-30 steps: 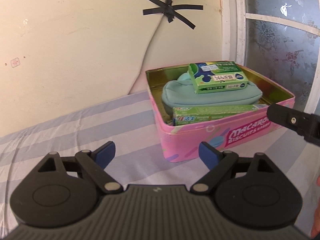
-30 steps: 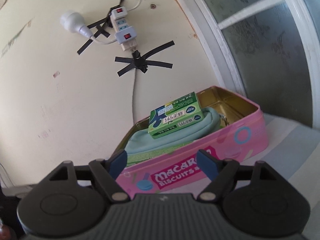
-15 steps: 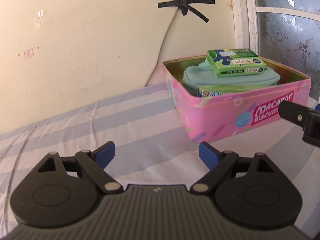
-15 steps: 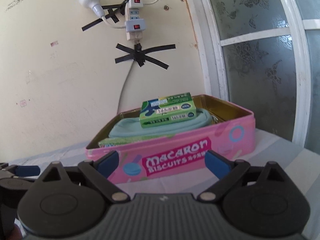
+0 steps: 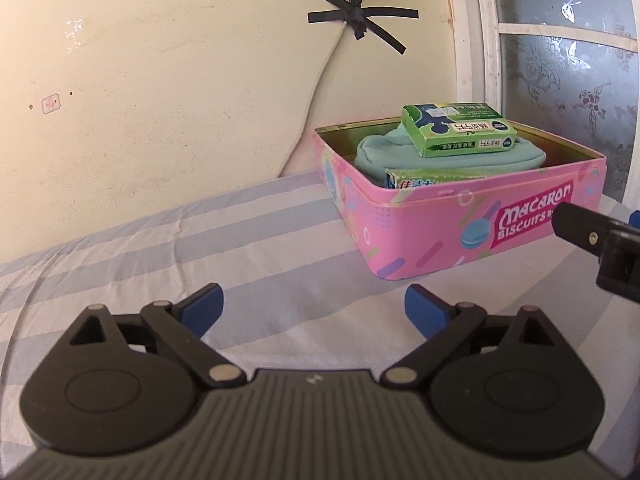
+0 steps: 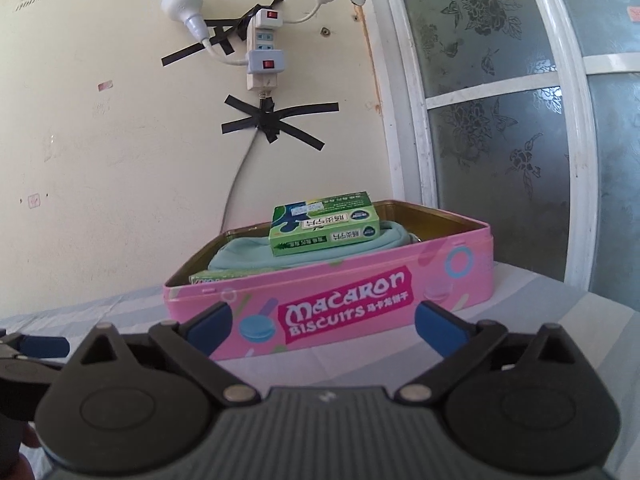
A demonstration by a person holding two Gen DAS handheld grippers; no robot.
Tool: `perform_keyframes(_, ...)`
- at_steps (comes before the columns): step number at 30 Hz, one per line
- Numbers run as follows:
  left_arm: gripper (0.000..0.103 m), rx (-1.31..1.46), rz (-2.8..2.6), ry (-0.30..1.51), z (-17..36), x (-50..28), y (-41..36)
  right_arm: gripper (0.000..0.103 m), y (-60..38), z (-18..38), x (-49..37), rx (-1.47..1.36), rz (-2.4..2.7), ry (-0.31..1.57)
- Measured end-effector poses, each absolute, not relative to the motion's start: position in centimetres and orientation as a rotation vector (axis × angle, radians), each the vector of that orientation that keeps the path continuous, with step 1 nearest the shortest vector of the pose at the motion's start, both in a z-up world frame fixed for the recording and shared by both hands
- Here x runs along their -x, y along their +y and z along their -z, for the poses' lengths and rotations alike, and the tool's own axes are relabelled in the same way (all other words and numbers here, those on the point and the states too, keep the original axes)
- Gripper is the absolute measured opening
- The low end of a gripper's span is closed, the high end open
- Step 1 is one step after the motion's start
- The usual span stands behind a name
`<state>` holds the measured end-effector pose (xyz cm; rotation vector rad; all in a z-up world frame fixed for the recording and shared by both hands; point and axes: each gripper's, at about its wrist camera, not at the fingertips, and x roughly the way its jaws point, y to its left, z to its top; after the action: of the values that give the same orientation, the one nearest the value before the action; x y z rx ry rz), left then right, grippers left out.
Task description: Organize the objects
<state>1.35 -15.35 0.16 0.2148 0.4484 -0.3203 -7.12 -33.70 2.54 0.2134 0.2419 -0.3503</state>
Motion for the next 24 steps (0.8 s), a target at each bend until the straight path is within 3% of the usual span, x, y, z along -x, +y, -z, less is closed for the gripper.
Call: perform_keyframes(24, 0.103, -0.234, 0.301, 0.416, -0.62, -0.91, -15.35, 0.103, -34.74, -2.36, 7.10, -0.286, 0.358, 0.259)
